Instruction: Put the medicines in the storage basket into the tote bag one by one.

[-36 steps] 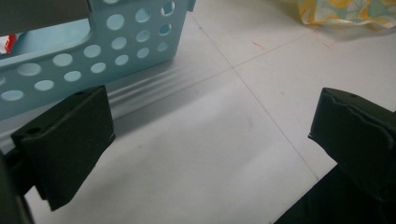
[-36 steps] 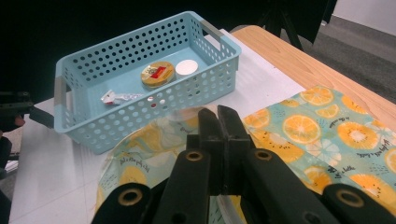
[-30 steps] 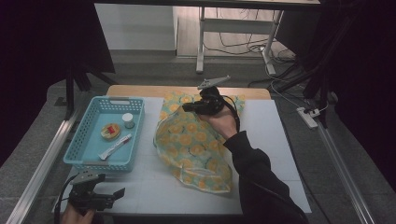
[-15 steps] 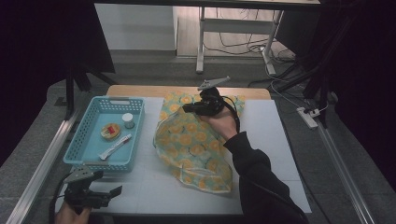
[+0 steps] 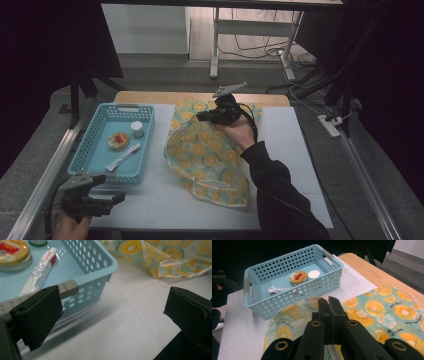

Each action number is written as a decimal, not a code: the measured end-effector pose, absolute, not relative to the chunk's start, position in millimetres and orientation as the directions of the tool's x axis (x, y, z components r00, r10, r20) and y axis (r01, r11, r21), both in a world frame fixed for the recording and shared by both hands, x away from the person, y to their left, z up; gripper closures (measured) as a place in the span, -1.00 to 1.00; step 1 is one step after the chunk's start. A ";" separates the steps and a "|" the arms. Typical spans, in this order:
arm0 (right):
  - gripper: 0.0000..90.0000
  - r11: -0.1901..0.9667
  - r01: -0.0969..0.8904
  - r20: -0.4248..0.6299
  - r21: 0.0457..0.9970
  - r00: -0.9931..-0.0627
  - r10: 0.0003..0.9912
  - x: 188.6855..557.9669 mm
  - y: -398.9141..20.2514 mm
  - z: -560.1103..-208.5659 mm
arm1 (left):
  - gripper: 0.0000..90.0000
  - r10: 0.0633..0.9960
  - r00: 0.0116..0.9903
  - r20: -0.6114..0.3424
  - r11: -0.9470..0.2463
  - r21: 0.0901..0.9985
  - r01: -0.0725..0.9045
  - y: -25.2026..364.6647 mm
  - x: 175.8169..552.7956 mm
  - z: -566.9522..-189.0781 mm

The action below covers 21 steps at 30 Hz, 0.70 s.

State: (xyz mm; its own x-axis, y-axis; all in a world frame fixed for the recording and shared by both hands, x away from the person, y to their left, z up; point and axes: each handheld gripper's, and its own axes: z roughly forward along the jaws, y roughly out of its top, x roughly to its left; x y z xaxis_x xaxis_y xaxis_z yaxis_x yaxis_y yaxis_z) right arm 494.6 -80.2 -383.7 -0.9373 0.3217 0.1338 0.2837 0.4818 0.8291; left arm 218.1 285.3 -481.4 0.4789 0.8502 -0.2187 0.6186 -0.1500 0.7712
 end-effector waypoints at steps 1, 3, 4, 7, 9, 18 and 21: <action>1.00 0.480 0.285 0.134 0.830 -0.937 0.324 494.9 -80.5 -383.8 | -0.97 0.849 0.481 -0.221 -0.150 0.771 0.619 286.1 220.2 -480.3; 1.00 0.480 0.288 0.136 0.828 -0.936 0.326 495.3 -81.1 -383.8 | -0.98 0.849 0.480 -0.222 -0.147 0.774 0.616 287.8 224.5 -478.7; 1.00 0.481 0.286 0.134 0.829 -0.936 0.326 495.4 -81.3 -383.8 | -0.99 0.849 0.481 -0.218 -0.153 0.771 0.619 288.7 226.9 -478.0; 1.00 0.481 0.283 0.130 0.830 -0.936 0.327 495.3 -81.8 -383.0 | -0.99 0.856 0.472 -0.211 -0.149 0.773 0.617 291.3 233.1 -475.8; 1.00 0.479 0.282 0.130 0.831 -0.936 0.327 495.2 -82.0 -382.5 | -0.99 0.863 0.460 -0.210 -0.138 0.778 0.613 293.8 236.9 -474.3; 1.00 0.481 0.284 0.130 0.829 -0.936 0.328 494.9 -81.9 -383.1 | -0.99 0.882 0.428 -0.199 -0.131 0.768 0.627 299.8 257.6 -469.5; 1.00 0.482 0.283 0.129 0.829 -0.936 0.328 495.0 -81.6 -382.9 | -1.00 0.888 0.419 -0.188 -0.138 0.761 0.634 300.4 266.1 -468.6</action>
State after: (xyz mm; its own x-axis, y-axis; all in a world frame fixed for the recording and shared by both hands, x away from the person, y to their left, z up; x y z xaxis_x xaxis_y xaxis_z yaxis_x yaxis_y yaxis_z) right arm 495.0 -81.6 -382.9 -0.9359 0.3278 0.1293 0.2832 0.4816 0.8294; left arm 266.1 300.4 -468.6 0.4190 0.8884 -0.1879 0.6340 -0.1380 0.7609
